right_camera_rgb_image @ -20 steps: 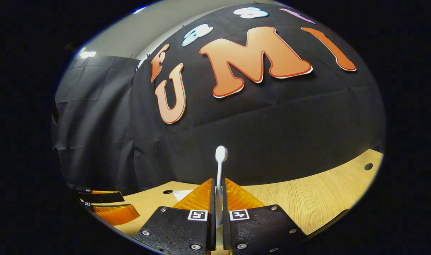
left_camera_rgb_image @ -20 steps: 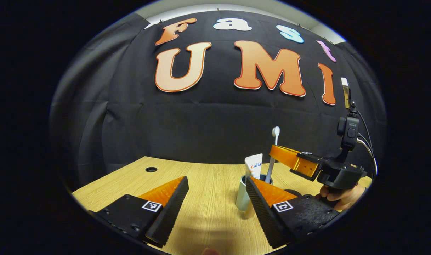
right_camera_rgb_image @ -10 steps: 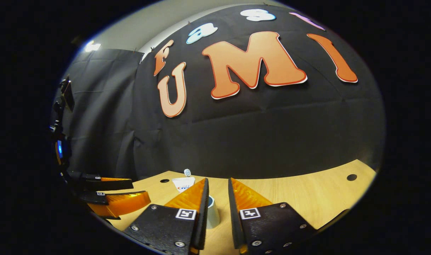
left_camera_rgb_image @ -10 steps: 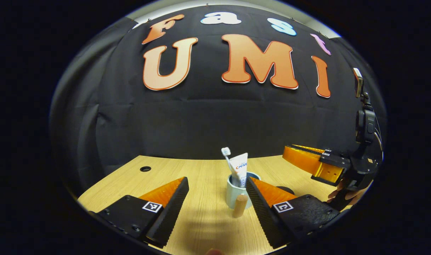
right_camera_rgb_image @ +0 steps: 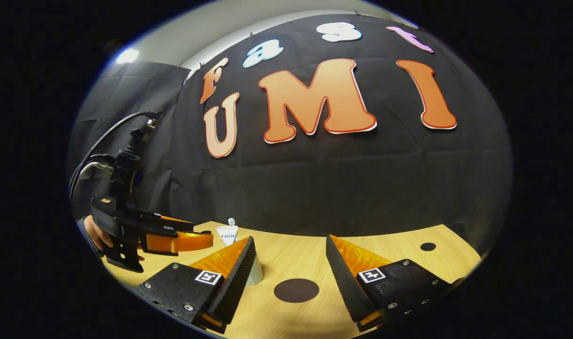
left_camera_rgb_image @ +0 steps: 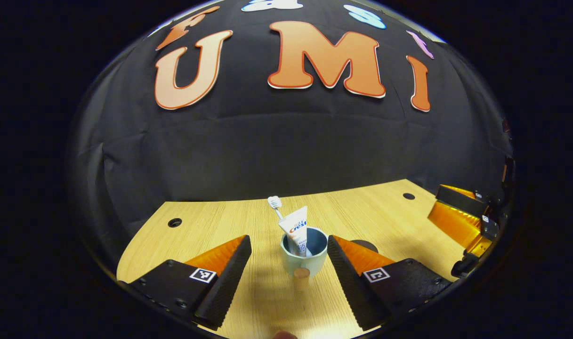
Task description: Put the toothbrush and toothpaste on the desktop into the cup, then pick up the cup and place it on the coaster on the desktop.
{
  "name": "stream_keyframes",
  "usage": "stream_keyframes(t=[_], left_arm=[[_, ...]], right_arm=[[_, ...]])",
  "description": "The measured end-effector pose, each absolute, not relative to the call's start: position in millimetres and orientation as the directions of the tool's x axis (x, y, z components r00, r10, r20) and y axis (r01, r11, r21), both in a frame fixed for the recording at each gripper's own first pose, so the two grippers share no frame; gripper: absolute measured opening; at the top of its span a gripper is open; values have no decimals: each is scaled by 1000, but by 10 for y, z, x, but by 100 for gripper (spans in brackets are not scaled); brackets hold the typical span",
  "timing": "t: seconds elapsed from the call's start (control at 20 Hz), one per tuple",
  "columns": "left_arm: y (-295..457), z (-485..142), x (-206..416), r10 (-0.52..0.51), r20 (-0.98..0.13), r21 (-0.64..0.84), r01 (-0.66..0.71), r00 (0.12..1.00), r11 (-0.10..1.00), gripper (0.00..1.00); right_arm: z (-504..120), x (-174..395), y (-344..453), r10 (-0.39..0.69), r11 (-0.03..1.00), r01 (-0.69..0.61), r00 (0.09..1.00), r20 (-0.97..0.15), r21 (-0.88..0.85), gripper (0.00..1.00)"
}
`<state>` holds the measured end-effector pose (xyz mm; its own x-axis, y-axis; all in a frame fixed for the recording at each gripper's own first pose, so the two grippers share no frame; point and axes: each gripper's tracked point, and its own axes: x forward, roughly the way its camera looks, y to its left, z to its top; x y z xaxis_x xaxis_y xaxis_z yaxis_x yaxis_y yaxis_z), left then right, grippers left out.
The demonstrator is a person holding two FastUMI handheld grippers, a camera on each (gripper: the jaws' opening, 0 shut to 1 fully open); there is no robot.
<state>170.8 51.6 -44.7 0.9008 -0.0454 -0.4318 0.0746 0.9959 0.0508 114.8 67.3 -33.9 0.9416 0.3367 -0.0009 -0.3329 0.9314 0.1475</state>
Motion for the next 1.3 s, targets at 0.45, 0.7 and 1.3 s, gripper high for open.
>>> stream_keyframes(t=[0.45, 0.7, 1.3], left_arm=[[446, -940, 1967, -36, -728, 89, 146, 685, 985, 97], [394, -1222, 1918, -3, -856, 117, 199, 517, 973, 96], [49, -1039, 2109, -19, -933, 61, 211, 360, 976, 22]], right_arm=[[-150, 695, 81, 254, 961, -257, 966, 43, 99, 96], [-270, 565, -132, 220, 974, -220, 975, 11, 57, 96], [-407, 389, -93, 261, 964, -259, 965, -19, 66, 97]])
